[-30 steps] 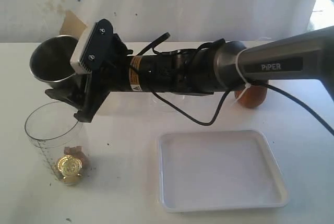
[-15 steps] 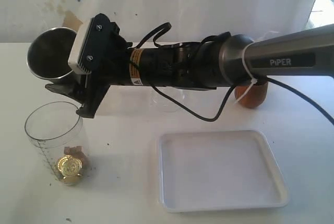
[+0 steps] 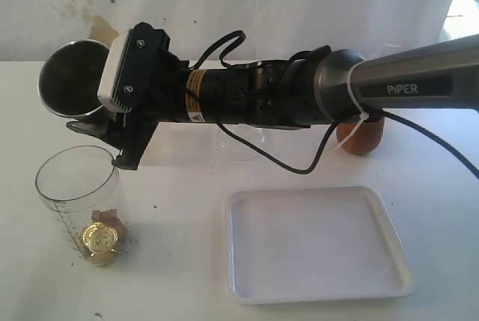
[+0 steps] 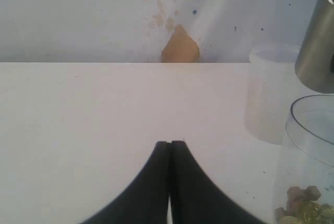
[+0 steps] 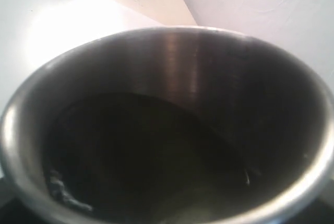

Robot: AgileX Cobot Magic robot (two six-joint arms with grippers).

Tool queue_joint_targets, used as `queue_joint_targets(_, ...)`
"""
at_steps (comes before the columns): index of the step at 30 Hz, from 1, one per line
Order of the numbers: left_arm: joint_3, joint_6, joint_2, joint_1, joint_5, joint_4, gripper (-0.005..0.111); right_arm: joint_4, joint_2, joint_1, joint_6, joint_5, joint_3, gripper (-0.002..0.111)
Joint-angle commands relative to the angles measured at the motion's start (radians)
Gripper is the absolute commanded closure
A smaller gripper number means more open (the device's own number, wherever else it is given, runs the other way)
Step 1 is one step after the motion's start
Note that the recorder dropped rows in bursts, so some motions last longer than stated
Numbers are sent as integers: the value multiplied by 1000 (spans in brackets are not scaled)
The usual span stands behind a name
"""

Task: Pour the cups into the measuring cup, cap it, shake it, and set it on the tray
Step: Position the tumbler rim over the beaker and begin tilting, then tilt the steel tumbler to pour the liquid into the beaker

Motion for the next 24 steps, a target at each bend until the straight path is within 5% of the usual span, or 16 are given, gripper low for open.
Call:
queue_joint_targets(1,4,-2,-4,-1,-2,1,107,32,-21,3,-72,-48,-13,108)
queue_joint_targets(24,4,-2,-4,-1,-2,1,107,32,-21,3,-224,10,-13,108)
